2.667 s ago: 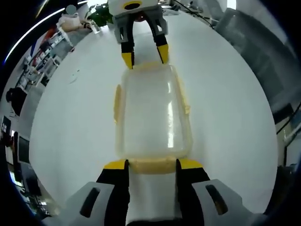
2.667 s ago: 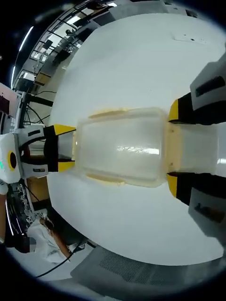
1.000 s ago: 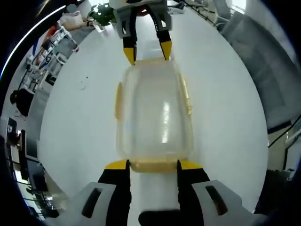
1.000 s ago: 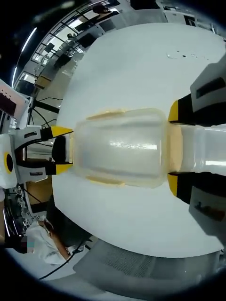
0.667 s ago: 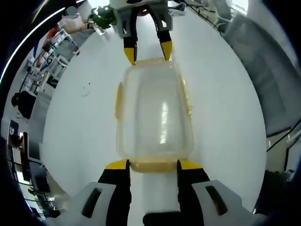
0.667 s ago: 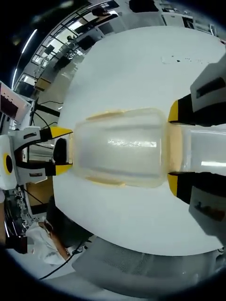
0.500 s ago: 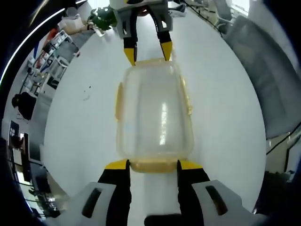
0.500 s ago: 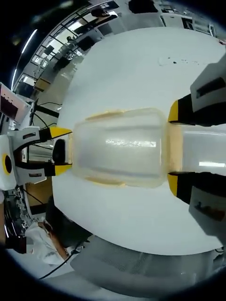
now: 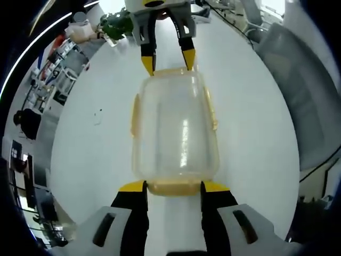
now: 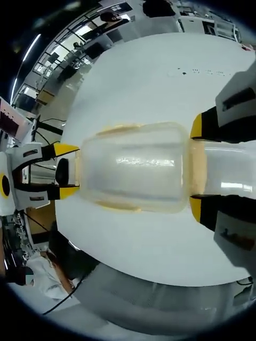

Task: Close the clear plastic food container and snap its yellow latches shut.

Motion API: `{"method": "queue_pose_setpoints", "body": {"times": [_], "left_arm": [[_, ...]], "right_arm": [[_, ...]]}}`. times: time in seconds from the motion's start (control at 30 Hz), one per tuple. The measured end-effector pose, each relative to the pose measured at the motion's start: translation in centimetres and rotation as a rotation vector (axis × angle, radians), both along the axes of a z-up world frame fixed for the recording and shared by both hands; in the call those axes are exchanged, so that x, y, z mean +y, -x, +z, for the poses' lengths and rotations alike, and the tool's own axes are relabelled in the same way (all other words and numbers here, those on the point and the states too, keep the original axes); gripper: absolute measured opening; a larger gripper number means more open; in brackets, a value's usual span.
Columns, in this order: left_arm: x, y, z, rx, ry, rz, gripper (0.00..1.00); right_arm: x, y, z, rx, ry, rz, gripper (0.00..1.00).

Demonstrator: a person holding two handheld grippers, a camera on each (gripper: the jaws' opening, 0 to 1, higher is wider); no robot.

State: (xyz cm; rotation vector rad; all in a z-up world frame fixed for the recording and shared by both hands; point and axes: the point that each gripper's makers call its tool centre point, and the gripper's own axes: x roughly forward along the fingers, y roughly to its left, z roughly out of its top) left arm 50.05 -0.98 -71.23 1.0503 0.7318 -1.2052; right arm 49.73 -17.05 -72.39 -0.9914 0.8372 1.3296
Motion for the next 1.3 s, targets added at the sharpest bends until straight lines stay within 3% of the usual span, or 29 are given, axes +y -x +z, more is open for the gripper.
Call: {"method": "queue_pose_setpoints", "body": {"times": [1.3], "left_arm": [[-7.8,-0.2,0.1,0.018,0.032,-0.026,0.35]], "right_arm": [[-7.9,0.4,0.2,0.015,0.043,-0.037,0.35]]}}
